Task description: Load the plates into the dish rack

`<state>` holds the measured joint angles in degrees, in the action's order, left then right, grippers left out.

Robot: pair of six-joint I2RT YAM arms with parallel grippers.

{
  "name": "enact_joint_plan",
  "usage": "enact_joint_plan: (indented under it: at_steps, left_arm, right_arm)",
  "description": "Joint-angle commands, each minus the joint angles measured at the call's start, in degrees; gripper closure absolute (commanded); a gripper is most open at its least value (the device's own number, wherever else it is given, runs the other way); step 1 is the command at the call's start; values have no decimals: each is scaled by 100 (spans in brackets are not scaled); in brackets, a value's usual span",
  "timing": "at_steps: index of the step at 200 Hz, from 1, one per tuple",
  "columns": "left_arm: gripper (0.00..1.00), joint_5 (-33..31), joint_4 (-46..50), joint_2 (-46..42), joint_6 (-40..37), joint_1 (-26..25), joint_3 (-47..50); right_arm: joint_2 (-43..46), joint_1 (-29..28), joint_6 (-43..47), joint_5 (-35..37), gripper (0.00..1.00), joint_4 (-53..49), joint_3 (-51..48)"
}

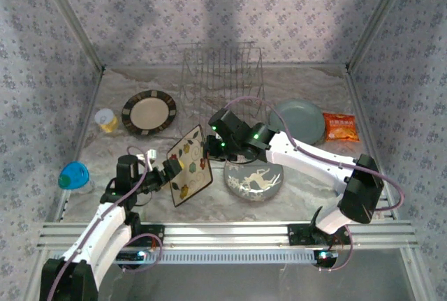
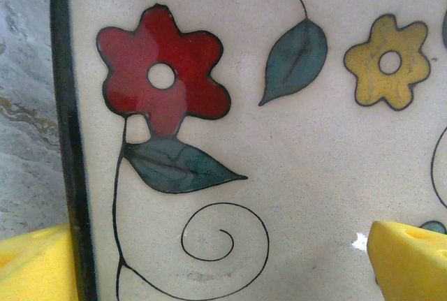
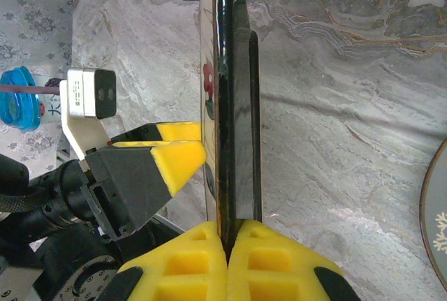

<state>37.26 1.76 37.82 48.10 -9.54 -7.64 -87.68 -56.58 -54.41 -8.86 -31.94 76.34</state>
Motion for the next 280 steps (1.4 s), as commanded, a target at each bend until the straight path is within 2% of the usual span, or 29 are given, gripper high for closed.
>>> enact_joint_plan:
  at_steps: [1, 130, 204, 225, 280]
  left_arm:
    - [1, 282, -367, -141, 195, -44, -16]
    - [1, 494, 618, -1325, 657, -38, -648]
    - [7, 660, 16, -1277, 1226, -35, -919]
    - [13, 687, -36, -1278, 1326, -35, -1051]
    - [20, 693, -435, -1192, 1739, -34, -1314]
  right_arm:
    - [410, 39, -142, -230, 100, 960, 496]
    - [704, 126, -235, -151, 100, 1051, -25]
    - [1019, 287, -307, -125, 100, 1232, -395]
    - [1067, 333, -321, -133, 100, 1310, -468]
    - [1229, 531, -354, -220, 100, 1458, -619]
